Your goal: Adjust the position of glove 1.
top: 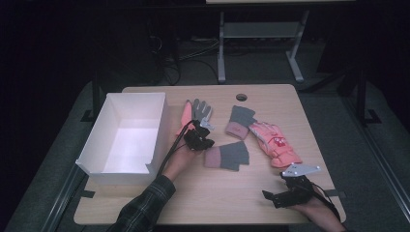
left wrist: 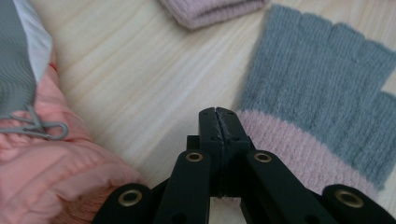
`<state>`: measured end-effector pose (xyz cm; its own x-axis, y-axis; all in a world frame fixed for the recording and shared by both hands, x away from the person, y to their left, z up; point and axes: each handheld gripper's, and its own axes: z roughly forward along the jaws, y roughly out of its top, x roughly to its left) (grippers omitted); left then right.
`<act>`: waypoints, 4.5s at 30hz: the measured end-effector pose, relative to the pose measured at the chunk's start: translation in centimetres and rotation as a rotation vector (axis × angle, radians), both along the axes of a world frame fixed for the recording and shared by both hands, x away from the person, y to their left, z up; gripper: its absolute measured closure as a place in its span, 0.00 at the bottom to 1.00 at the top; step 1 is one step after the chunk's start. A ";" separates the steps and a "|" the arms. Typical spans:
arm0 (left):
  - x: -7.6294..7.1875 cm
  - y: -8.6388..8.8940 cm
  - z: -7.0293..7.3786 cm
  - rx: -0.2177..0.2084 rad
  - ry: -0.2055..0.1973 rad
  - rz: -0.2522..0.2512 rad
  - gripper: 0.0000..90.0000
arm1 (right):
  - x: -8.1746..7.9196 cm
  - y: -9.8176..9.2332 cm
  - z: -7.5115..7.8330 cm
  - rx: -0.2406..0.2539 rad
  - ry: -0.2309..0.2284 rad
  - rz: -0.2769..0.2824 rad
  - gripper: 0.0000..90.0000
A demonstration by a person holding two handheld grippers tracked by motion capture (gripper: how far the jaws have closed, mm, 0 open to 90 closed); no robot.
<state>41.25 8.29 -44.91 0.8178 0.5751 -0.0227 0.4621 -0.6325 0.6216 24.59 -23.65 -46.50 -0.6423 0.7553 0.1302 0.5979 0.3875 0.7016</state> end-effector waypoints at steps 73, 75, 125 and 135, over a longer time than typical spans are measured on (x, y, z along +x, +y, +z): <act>-8.9 -2.9 0.4 -0.036 0.127 -0.190 0.89 | -0.1 -0.3 0.1 0.007 0.007 -0.013 0.03; -8.9 -2.7 0.6 -0.042 0.128 -0.192 0.87 | 0.0 -0.3 0.0 0.004 0.005 -0.009 0.03; 4.3 -6.9 2.9 -0.080 0.038 -0.031 0.86 | -0.2 0.1 -0.1 0.006 0.005 0.004 0.03; 6.8 -9.7 1.3 -0.092 0.068 -0.025 1.00 | -0.1 0.0 0.0 0.012 0.009 0.004 0.03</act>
